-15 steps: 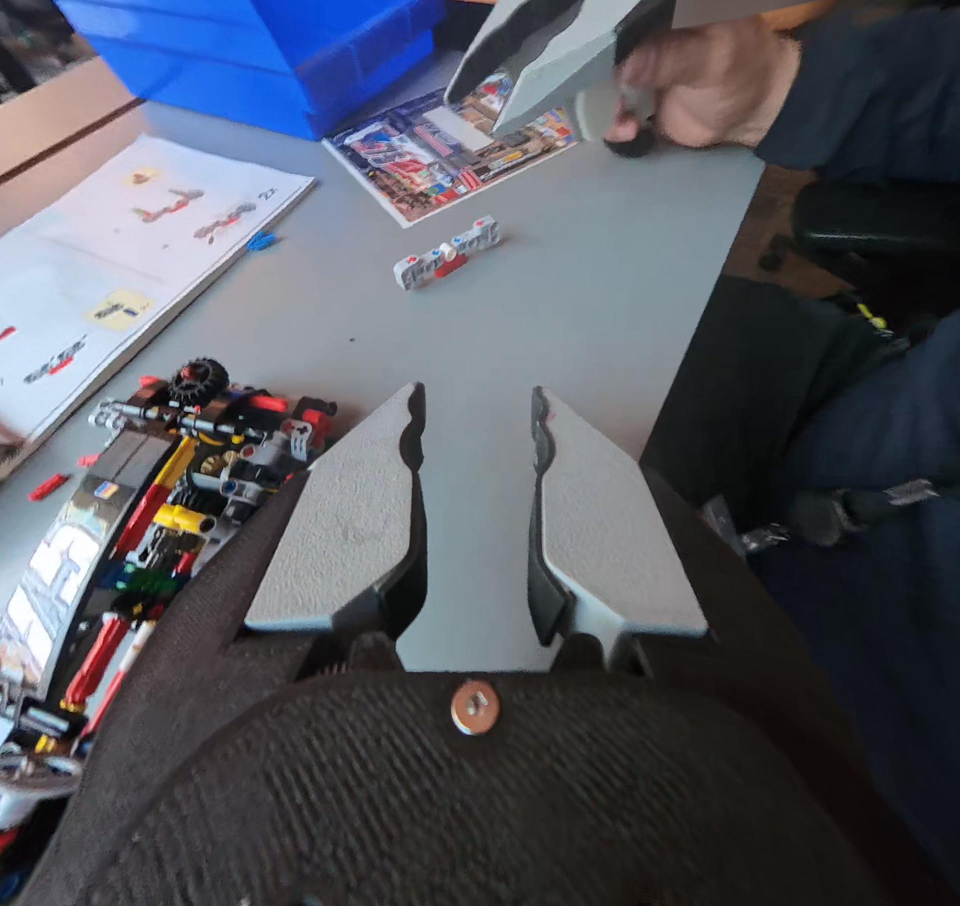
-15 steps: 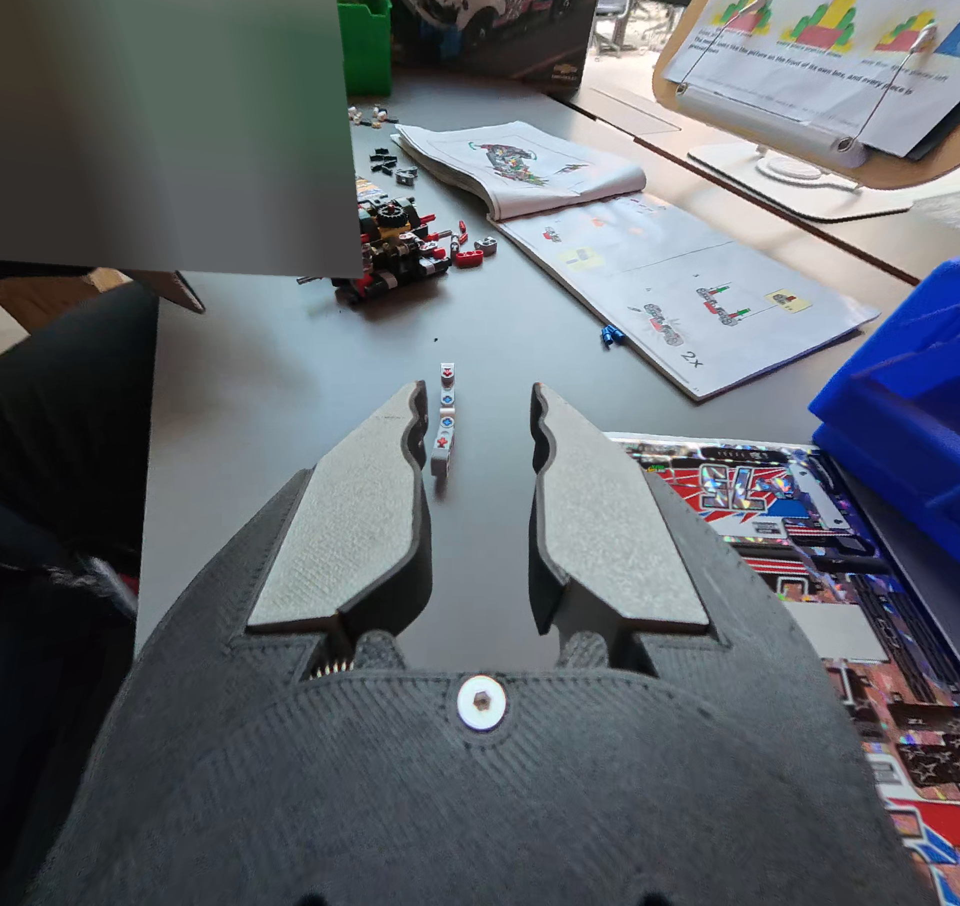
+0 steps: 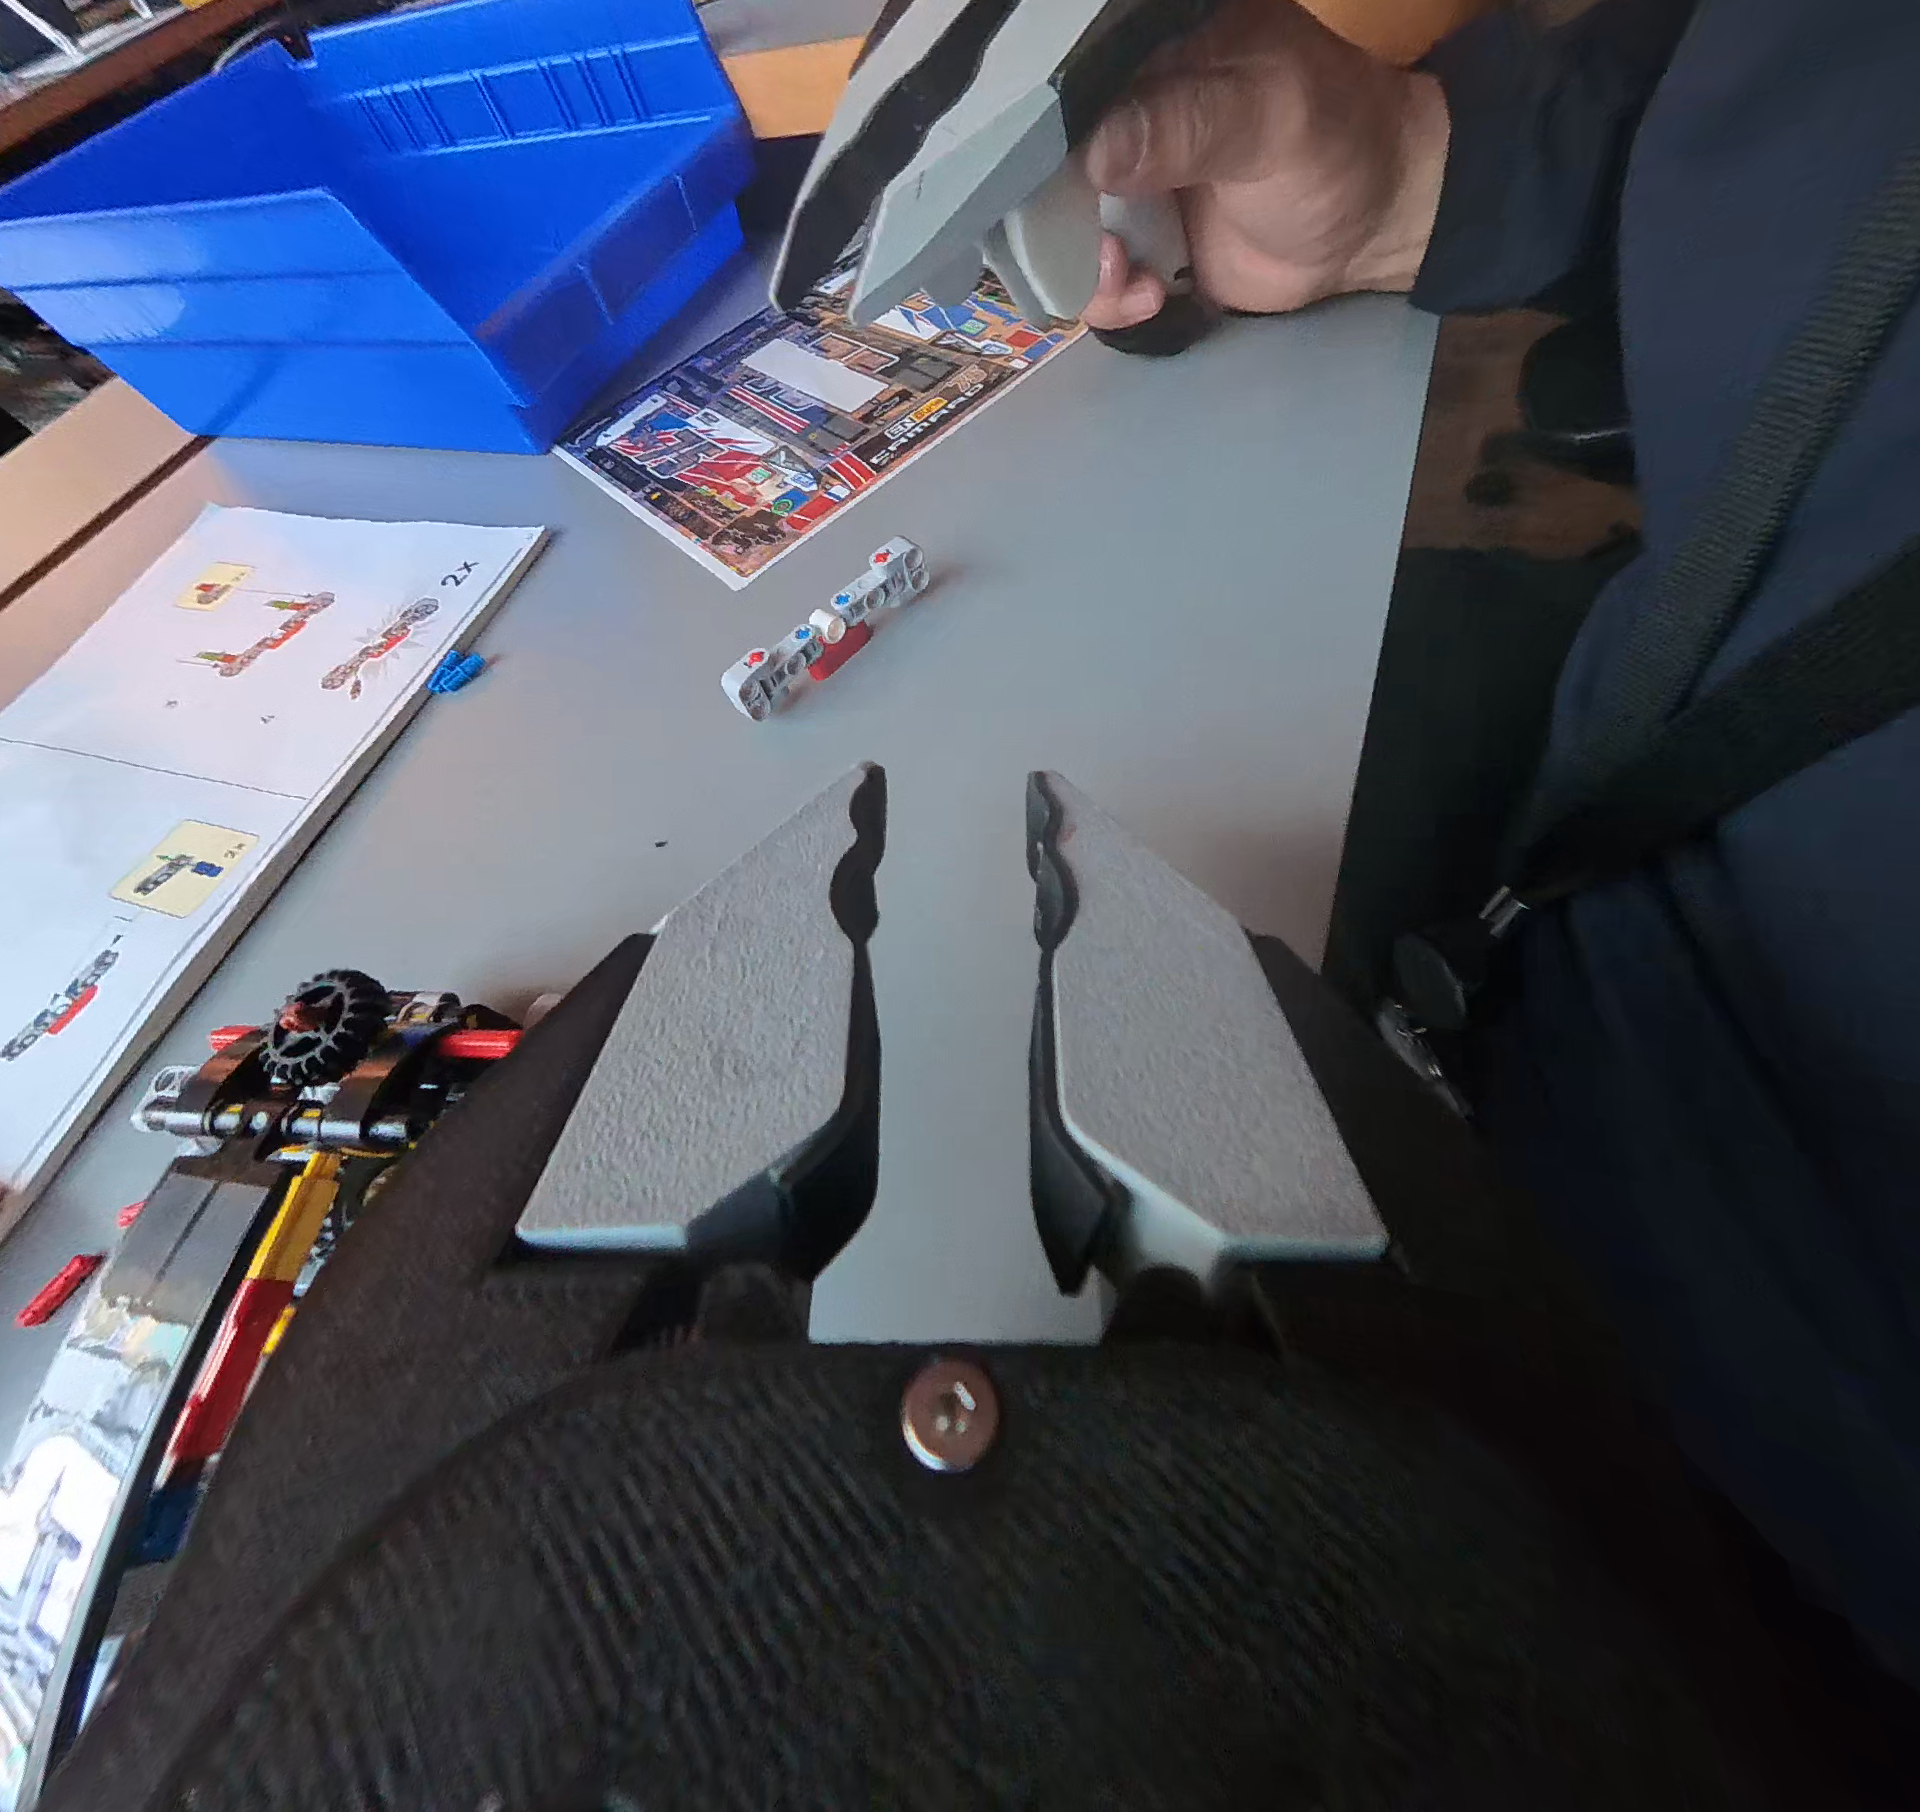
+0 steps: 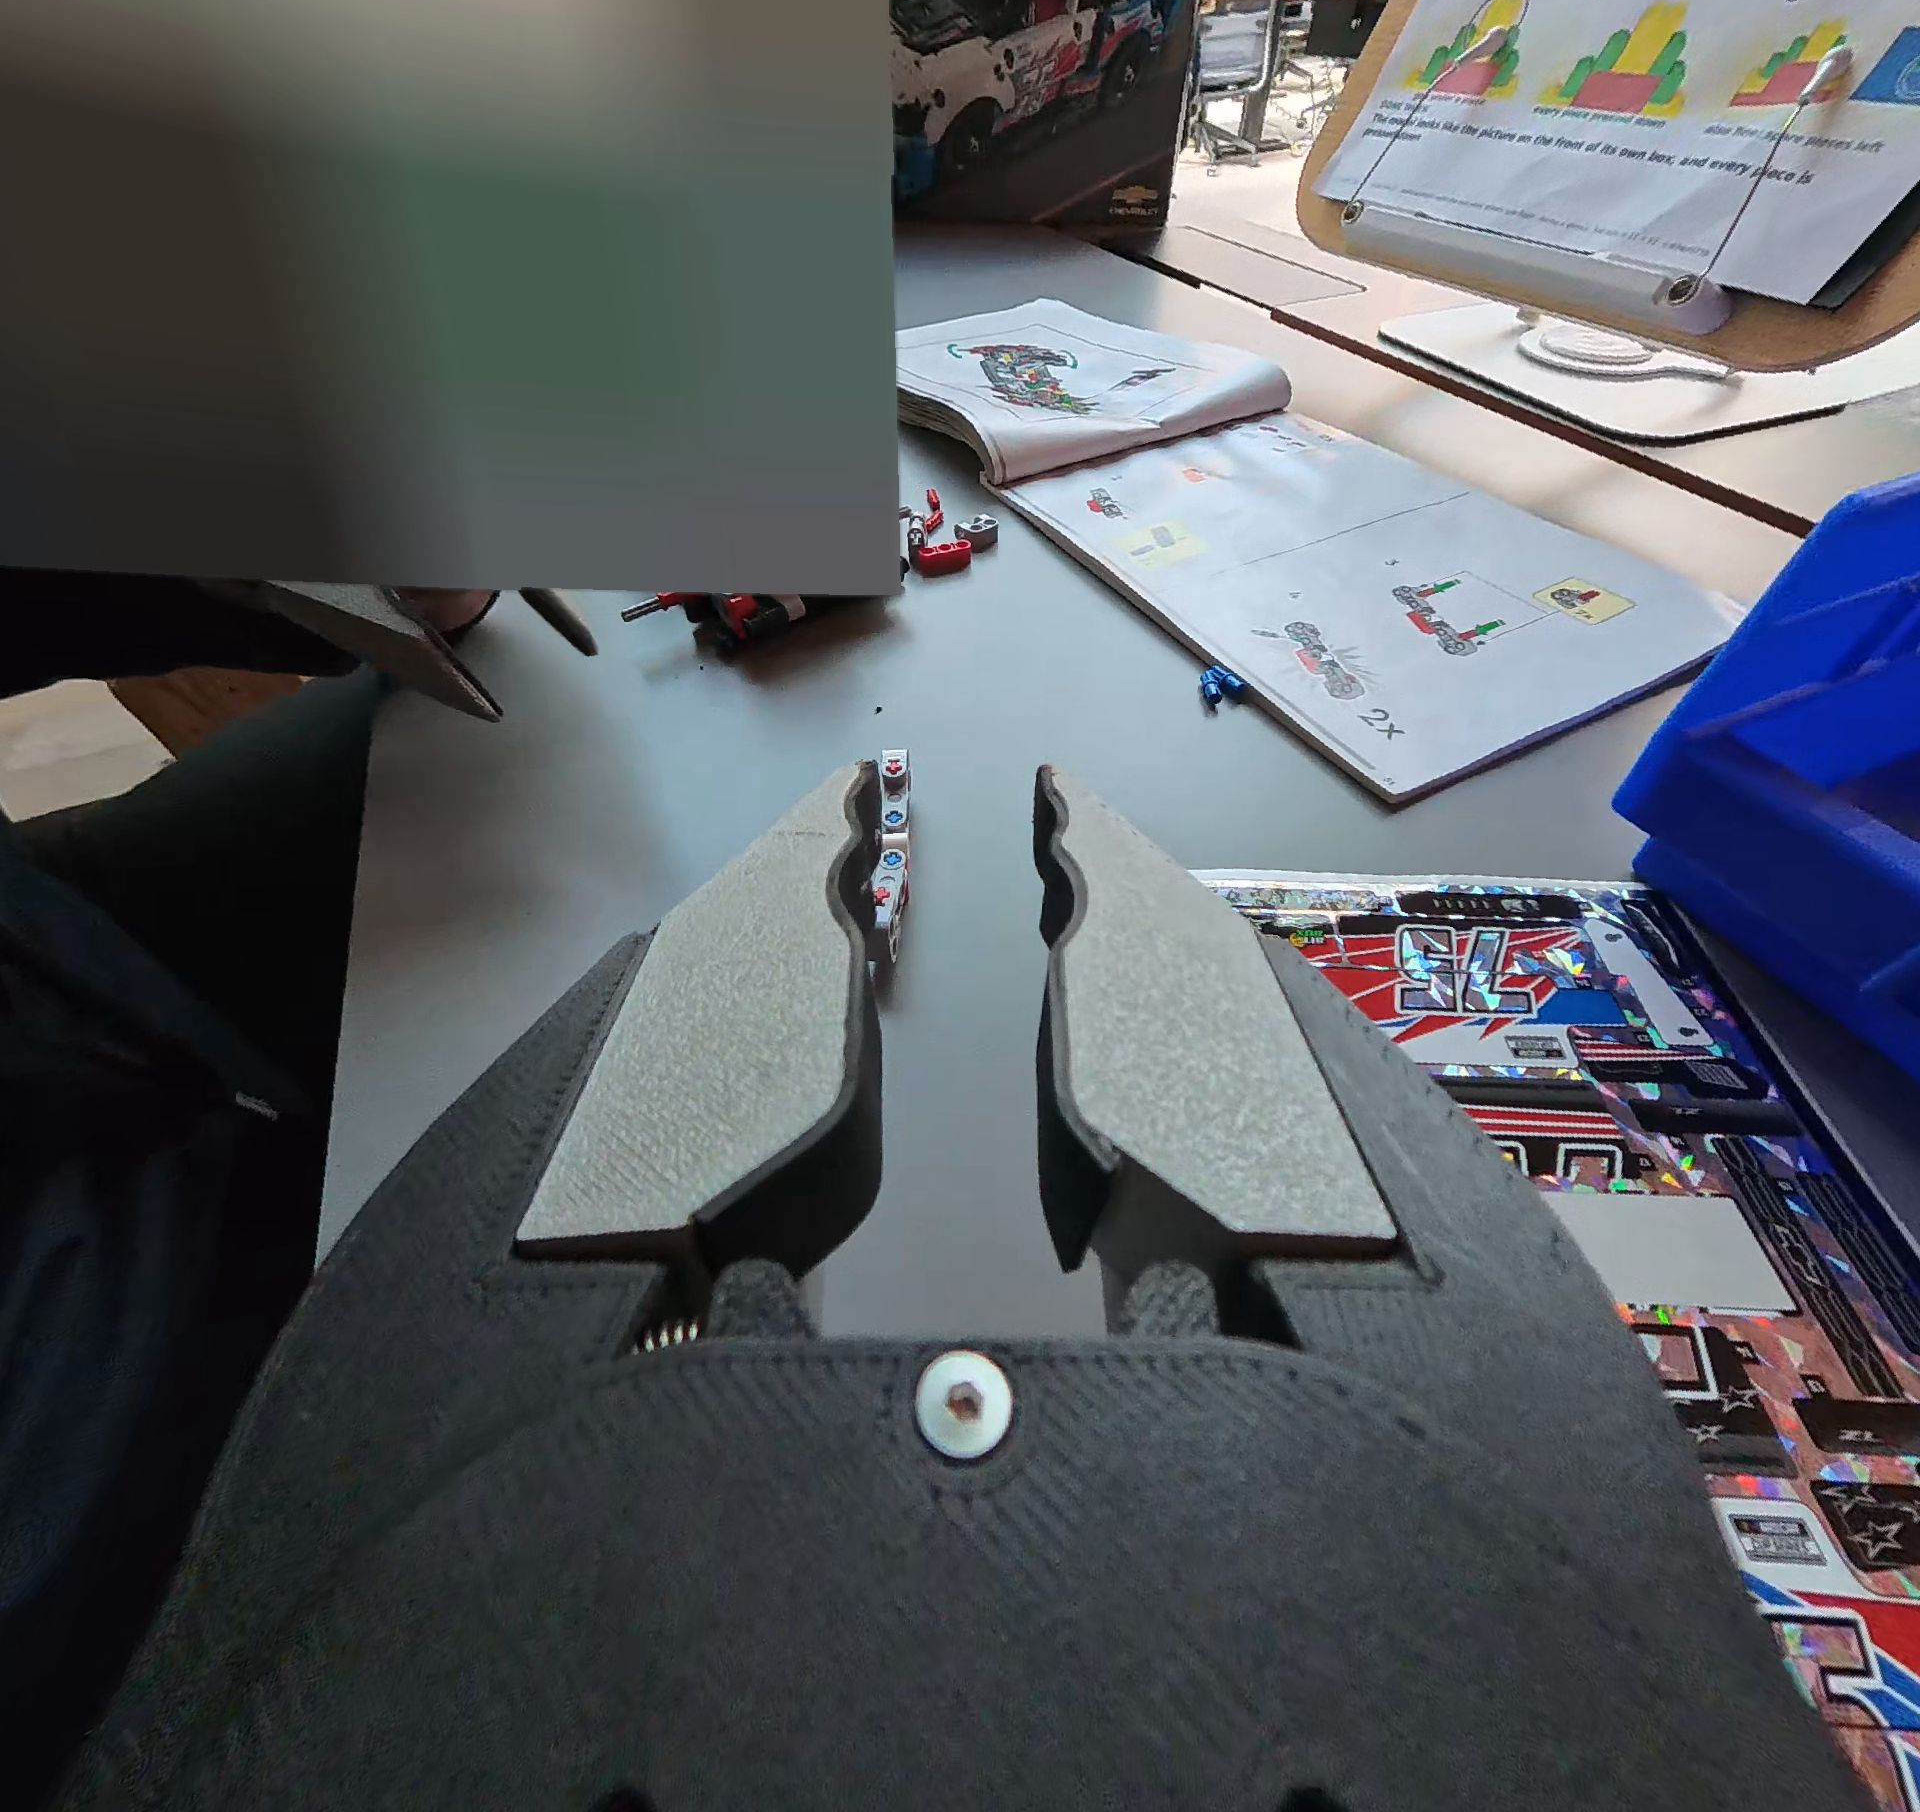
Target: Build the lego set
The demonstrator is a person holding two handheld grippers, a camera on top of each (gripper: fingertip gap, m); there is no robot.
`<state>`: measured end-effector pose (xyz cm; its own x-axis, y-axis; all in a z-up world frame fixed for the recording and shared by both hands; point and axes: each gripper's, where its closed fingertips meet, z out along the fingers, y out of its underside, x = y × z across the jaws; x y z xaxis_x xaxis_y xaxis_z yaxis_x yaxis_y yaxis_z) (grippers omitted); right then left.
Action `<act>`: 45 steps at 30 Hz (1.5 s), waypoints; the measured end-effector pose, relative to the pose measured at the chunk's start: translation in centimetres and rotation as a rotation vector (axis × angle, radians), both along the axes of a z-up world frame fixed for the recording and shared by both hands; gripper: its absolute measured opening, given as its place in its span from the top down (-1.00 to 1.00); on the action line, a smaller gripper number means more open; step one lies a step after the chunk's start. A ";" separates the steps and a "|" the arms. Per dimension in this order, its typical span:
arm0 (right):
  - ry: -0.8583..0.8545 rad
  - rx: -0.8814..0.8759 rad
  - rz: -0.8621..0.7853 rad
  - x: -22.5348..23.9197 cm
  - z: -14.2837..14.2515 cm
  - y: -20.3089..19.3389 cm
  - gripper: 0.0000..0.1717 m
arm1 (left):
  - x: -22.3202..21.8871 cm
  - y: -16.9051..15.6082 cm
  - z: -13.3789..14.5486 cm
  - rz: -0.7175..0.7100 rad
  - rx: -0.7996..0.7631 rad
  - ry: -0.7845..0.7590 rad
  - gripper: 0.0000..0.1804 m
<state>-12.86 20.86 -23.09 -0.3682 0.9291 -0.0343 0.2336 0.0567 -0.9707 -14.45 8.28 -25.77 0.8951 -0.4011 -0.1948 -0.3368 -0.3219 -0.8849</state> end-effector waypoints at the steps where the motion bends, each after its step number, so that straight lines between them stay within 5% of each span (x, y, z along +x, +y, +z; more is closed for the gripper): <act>1: 0.000 0.001 -0.002 0.0 0.0 0.0 0.70 | 0.0 0.0 0.0 -0.004 -0.004 -0.011 0.73; 13: 0.006 0.050 -0.008 0.2 -0.1 -0.3 0.73 | -1.1 -0.9 1.9 0.074 0.028 -0.045 0.77; 16: 0.009 0.037 -0.008 0.3 0.0 -0.2 0.74 | -4.1 -2.1 5.3 0.135 -0.008 -0.131 0.70; 21: 0.018 0.025 -0.012 0.5 0.1 -0.2 0.74 | -13.9 -5.6 7.8 0.457 -0.087 -0.035 0.69; 25: 0.011 0.028 -0.008 0.5 0.0 -0.2 0.75 | -19.8 -8.5 6.7 0.625 -0.243 0.046 0.77; 30: 0.013 0.042 -0.005 0.5 0.0 -0.4 0.77 | -24.4 -9.0 4.8 0.626 -0.407 0.075 0.79; 34: 0.028 0.030 -0.013 0.6 0.2 -0.2 0.78 | -28.0 -10.5 5.2 0.716 -0.397 0.071 0.79; 40: 0.092 0.027 -0.021 0.4 1.2 0.0 0.76 | -28.9 -12.1 2.0 0.680 -0.475 0.072 0.76; 45: 0.100 0.063 -0.064 0.2 1.1 0.6 0.71 | -28.1 -9.8 0.7 0.519 -0.463 -0.023 0.77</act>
<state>-12.64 21.50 -21.97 -0.3063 0.9501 0.0585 0.1409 0.1061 -0.9843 -42.54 -1.51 -25.09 0.9954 0.0429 -0.0861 -0.0202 -0.7823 -0.6226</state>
